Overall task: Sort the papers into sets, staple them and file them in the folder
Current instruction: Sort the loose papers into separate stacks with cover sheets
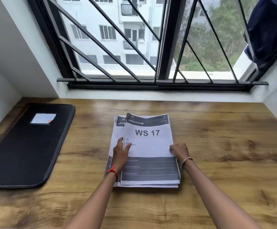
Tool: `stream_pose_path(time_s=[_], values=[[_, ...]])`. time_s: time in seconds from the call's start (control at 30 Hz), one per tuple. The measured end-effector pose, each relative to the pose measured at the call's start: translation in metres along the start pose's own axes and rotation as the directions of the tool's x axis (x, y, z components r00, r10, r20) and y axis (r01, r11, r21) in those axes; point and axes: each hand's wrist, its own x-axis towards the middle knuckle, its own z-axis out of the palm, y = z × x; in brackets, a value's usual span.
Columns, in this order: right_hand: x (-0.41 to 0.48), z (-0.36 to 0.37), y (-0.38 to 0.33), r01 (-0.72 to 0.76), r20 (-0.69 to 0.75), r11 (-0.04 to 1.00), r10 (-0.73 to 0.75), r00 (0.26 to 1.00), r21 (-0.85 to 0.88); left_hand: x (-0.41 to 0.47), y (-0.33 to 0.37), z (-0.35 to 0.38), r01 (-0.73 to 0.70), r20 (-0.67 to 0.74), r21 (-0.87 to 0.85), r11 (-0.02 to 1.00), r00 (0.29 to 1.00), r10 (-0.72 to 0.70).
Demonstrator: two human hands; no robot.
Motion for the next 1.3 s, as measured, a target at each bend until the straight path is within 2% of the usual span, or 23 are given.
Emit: stream_pose_path(time_s=[0.13,0.23,0.3,0.37,0.53,0.7,0.83,0.97,1.03,1.17,1.3], values=[[-0.009,0.006,-0.002,0.015,-0.045,0.995,-0.010,0.999,0.096,-0.006,-0.001,0.004,-0.099,0.087,0.001,0.995,0.991,0.099],[-0.009,0.008,-0.002,0.065,-0.066,0.995,-0.060,0.996,0.079,-0.005,-0.010,0.007,-0.166,-0.041,0.149,0.975,0.984,0.174],[-0.010,0.008,-0.002,0.088,-0.068,0.995,-0.085,0.994,0.041,-0.001,-0.015,0.005,-0.070,-0.097,0.302,0.951,0.990,0.104],[-0.012,0.009,-0.003,0.107,-0.066,0.994,-0.105,0.992,0.023,0.001,-0.019,0.003,0.014,-0.061,0.451,0.892,0.998,0.015],[-0.016,0.013,-0.003,0.114,-0.082,0.993,-0.112,0.990,0.012,-0.002,-0.026,0.005,-0.044,0.009,0.532,0.846,0.999,0.047],[-0.017,0.015,-0.003,0.129,-0.102,0.991,-0.126,0.987,0.022,-0.009,-0.028,0.011,-0.075,0.037,0.663,0.745,0.997,0.067],[-0.017,0.017,-0.001,0.092,-0.153,0.992,-0.078,0.985,0.082,-0.013,-0.030,0.011,-0.171,0.057,0.577,0.799,0.984,0.170],[-0.009,0.019,0.004,0.062,-0.174,0.989,-0.038,0.984,0.131,-0.014,-0.033,0.005,-0.246,0.125,0.504,0.828,0.969,0.212],[-0.007,0.016,0.005,0.056,-0.187,0.991,-0.032,0.982,0.125,-0.013,-0.034,0.005,-0.256,0.114,0.445,0.858,0.967,0.230],[-0.008,0.007,0.002,0.060,-0.189,0.985,-0.029,0.982,0.161,-0.014,-0.037,0.007,-0.157,-0.026,0.345,0.926,0.984,0.176],[-0.004,0.004,0.004,0.080,-0.211,0.988,-0.051,0.976,0.131,-0.008,-0.025,0.011,-0.013,-0.085,0.399,0.917,0.995,0.051]])
